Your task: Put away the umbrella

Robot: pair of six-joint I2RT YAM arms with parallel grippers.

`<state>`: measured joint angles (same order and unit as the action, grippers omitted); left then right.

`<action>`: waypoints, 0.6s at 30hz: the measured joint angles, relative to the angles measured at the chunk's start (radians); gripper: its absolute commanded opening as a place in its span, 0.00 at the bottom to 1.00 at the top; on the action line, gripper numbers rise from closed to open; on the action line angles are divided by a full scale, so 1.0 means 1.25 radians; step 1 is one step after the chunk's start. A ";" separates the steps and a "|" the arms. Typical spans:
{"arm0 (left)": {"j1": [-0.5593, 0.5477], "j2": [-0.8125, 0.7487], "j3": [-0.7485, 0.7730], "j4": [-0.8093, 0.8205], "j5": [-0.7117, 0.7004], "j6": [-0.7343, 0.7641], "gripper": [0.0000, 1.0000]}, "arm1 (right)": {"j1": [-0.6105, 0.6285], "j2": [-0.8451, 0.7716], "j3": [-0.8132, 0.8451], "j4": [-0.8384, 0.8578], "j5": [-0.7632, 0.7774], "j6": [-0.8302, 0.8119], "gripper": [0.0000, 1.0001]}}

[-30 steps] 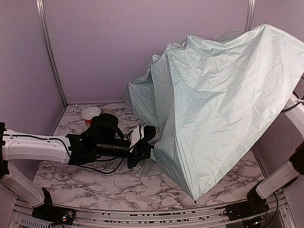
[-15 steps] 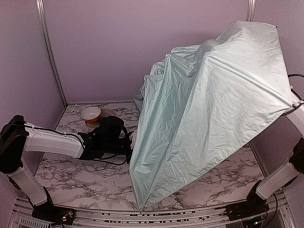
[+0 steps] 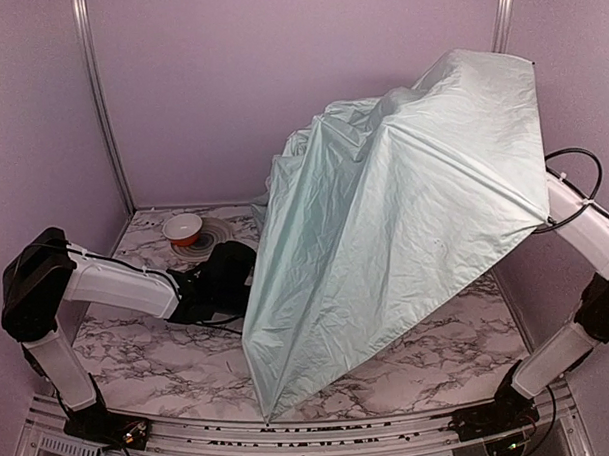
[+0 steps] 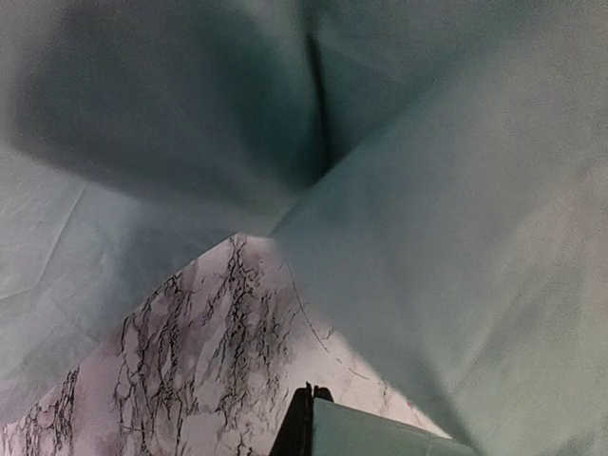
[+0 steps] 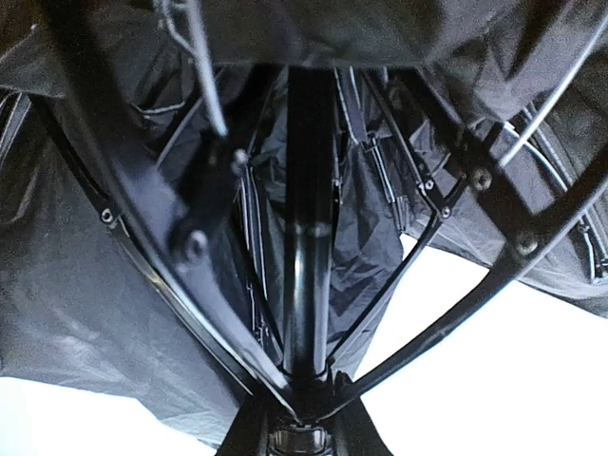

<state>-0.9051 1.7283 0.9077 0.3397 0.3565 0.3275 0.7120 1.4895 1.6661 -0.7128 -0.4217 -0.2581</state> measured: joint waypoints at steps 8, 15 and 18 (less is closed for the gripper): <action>0.000 -0.068 -0.037 -0.021 0.010 -0.018 0.68 | -0.001 -0.038 -0.117 0.108 -0.018 -0.013 0.00; 0.000 -0.274 -0.038 -0.170 -0.005 0.065 0.83 | -0.071 -0.144 -0.235 0.189 -0.189 -0.054 0.00; 0.000 -0.302 -0.009 -0.255 -0.016 0.086 0.78 | -0.118 -0.191 -0.245 0.246 -0.253 -0.052 0.00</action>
<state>-0.9047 1.3514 0.8967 0.0204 0.3359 0.4355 0.5640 1.2507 1.3598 -0.4057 -0.7376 -0.3237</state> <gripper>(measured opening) 0.820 0.158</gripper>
